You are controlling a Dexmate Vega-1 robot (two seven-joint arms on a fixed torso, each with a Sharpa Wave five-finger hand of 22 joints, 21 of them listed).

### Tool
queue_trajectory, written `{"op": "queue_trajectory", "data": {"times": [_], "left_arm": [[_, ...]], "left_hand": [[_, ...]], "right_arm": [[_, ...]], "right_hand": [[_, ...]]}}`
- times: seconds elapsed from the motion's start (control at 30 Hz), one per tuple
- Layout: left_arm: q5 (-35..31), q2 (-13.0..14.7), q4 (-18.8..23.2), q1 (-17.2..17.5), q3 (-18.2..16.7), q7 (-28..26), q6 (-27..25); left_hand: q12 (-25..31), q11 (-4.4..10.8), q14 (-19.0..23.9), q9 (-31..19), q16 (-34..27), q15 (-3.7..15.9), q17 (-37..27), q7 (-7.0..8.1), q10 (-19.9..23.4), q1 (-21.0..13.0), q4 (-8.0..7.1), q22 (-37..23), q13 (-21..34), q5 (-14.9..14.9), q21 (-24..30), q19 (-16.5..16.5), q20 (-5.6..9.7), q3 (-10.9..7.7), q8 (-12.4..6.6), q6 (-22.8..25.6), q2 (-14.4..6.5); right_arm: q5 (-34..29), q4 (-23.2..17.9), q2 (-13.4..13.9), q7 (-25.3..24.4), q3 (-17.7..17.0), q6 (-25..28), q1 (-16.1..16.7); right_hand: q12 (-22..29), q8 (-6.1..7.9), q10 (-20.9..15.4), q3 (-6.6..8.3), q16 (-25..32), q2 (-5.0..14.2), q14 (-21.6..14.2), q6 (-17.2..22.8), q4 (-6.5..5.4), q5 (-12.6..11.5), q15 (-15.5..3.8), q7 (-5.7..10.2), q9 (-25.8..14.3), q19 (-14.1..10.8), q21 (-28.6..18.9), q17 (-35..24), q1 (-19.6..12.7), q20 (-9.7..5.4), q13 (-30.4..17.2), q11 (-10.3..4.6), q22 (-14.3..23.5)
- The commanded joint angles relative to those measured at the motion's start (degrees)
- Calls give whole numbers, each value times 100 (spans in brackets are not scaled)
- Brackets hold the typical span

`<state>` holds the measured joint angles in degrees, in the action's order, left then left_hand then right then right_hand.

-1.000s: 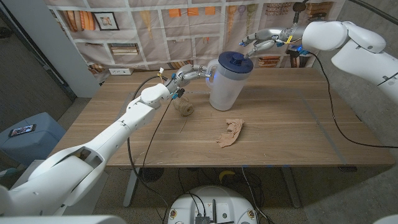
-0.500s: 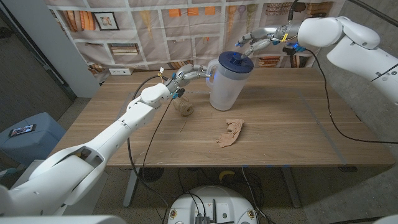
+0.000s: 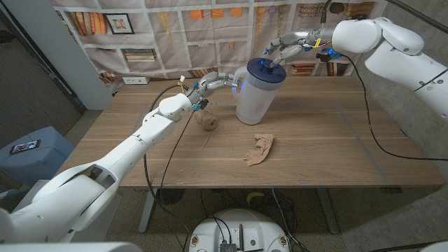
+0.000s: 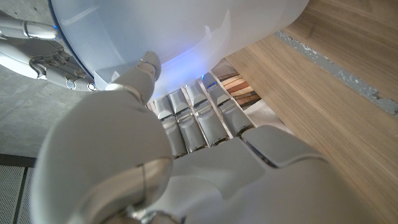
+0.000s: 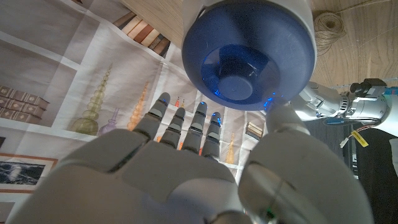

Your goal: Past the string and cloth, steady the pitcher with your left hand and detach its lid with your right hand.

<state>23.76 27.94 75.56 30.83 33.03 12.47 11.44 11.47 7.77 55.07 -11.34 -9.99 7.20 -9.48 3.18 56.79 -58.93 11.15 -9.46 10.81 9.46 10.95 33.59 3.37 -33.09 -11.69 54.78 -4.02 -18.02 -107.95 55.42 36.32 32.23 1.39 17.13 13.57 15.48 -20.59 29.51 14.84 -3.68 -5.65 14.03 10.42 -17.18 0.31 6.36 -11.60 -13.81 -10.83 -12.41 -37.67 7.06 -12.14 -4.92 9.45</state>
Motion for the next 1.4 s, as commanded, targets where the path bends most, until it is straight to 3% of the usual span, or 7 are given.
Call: {"op": "queue_trajectory", "data": {"times": [0.03, 0.8, 1.4], "left_arm": [[8, -2, 17, 14, 5, -8, -23], [5, 7, 28, 5, 18, 21, -40], [16, 24, 114, 55, 18, 6, -74]], "left_hand": [[21, 181, 155, -27, -29, 596, -11, -208, 257, -53, -115, -23, 24, 48, 7, 51, 814, -115, -47, 312, -263], [21, 163, 219, -33, -44, 604, -20, -219, 292, -50, -108, -23, 32, 47, 8, 57, 812, -99, -47, 320, -272], [27, 205, 275, -39, -59, 614, -30, -213, 327, -49, -106, -24, 39, 47, 9, 62, 808, -81, -46, 315, -281]], "right_arm": [[-119, 125, -111, 310, 127, -37, -183], [-274, 190, -166, 324, 185, -19, -182], [-439, 182, -205, 316, 218, 56, -221]], "right_hand": [[25, 41, -107, 0, 31, -11, -71, 81, -27, 8, -5, -11, -16, -81, -25, -30, -118, -5, -29, -37, 22], [56, 191, -436, -55, 152, -2, -302, 448, -84, 113, -111, 49, -30, -146, -22, -74, -180, -19, -58, -104, 24], [127, 258, -885, -80, 296, 58, -594, 609, -72, 265, -313, 190, -24, -293, -40, -102, -320, -109, -64, -338, 23]]}}
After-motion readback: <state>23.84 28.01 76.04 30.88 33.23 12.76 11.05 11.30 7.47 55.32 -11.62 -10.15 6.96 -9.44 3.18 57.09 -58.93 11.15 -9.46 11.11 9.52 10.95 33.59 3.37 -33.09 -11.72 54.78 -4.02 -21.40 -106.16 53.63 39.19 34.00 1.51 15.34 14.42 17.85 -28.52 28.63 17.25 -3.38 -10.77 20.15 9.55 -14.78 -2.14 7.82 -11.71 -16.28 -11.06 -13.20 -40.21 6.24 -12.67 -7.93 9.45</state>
